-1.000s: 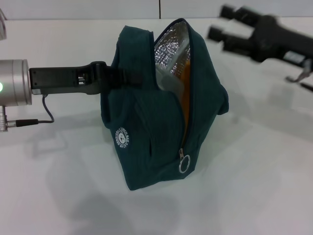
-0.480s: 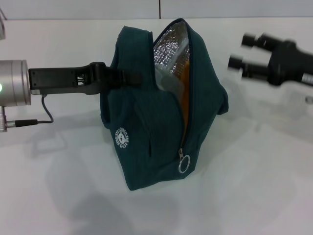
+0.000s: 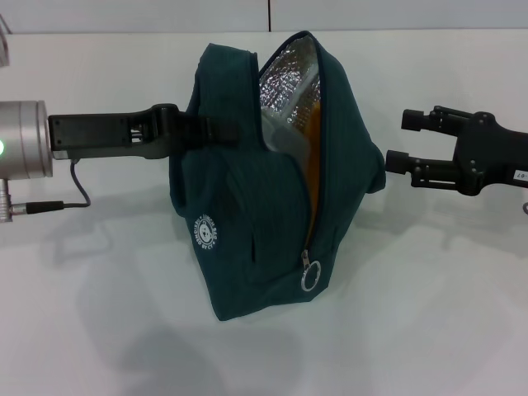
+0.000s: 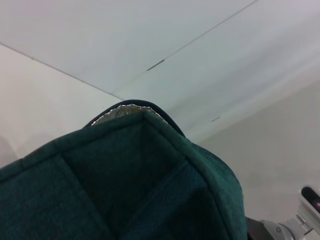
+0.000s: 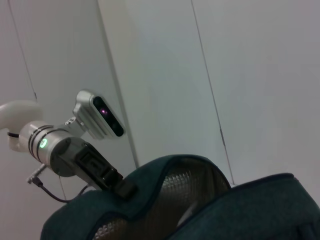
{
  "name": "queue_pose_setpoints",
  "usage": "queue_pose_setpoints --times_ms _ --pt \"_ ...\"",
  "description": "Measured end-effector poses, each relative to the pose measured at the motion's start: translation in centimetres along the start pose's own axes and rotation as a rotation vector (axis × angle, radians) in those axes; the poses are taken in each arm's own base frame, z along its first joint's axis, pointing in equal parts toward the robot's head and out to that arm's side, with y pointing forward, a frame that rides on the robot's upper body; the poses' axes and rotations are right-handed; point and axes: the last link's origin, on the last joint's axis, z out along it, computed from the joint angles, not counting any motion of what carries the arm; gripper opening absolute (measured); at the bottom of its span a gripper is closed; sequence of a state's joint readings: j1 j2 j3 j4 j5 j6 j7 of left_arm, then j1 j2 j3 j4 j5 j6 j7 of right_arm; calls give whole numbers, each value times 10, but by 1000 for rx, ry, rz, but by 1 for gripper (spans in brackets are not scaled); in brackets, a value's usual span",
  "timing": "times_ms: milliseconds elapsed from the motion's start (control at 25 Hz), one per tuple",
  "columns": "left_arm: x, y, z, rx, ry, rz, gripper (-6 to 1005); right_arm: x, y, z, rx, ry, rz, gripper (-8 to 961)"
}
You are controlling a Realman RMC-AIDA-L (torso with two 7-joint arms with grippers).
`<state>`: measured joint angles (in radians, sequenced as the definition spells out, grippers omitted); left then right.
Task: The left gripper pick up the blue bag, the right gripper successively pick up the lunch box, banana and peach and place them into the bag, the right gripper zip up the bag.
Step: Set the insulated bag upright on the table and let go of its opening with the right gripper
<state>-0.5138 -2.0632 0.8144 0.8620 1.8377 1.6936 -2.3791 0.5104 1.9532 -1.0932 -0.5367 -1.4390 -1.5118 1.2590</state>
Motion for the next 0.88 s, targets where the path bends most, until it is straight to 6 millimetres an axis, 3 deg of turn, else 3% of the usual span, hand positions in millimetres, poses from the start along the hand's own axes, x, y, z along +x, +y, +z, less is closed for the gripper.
queue_pose_setpoints --times_ms 360,880 --pt "-1 0 0 1 1 -2 37 4 0 3 7 25 1 797" --pt "0 1 1 -6 5 -2 37 7 4 11 -19 50 -20 672"
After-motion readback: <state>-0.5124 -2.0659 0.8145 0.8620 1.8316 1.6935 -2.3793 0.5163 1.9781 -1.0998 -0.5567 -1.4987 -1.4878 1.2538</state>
